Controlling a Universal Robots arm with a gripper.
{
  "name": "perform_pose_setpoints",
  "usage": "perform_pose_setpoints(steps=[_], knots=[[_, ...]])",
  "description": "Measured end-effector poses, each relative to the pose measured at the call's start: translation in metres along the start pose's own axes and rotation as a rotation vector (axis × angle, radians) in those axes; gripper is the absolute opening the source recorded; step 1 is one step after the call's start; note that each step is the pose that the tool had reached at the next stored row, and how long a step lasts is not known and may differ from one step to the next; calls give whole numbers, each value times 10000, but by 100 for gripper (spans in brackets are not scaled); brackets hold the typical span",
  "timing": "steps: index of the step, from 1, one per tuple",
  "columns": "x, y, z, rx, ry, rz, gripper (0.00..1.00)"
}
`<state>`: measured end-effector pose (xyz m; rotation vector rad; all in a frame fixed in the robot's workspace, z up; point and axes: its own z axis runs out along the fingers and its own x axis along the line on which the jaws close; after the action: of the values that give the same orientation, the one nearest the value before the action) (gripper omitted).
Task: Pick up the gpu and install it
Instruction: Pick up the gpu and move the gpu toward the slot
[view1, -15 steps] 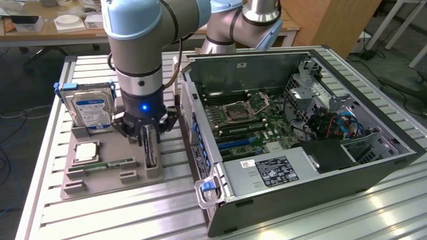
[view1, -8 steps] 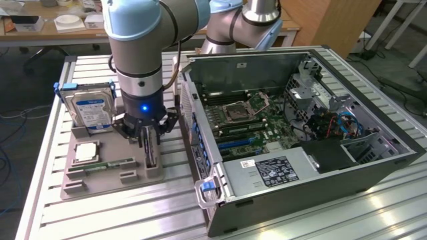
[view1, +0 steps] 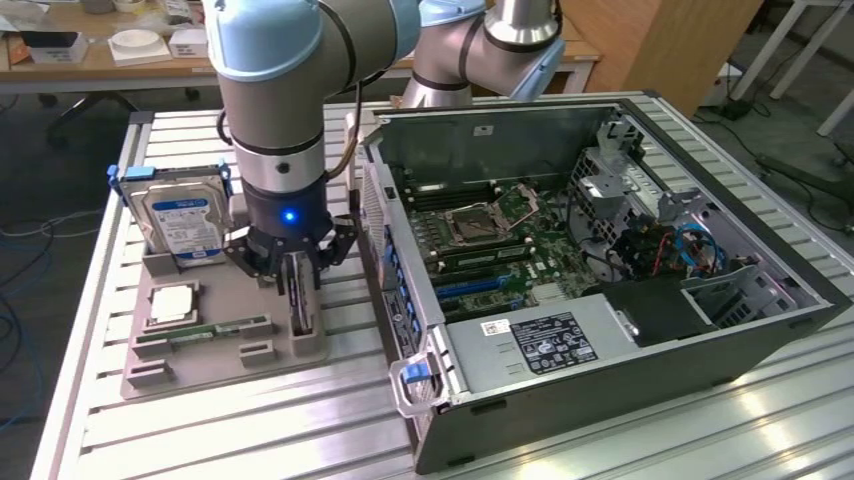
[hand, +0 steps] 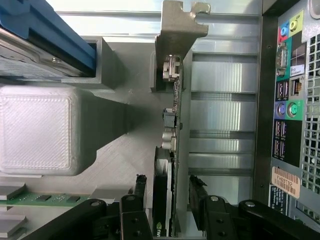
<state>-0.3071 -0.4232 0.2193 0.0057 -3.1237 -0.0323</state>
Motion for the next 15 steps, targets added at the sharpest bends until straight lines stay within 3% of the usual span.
perform_pose_setpoints(steps=[7,15], knots=[[45,0,1,-62,-19,0,47],[41,0,2,-62,-19,0,47]])
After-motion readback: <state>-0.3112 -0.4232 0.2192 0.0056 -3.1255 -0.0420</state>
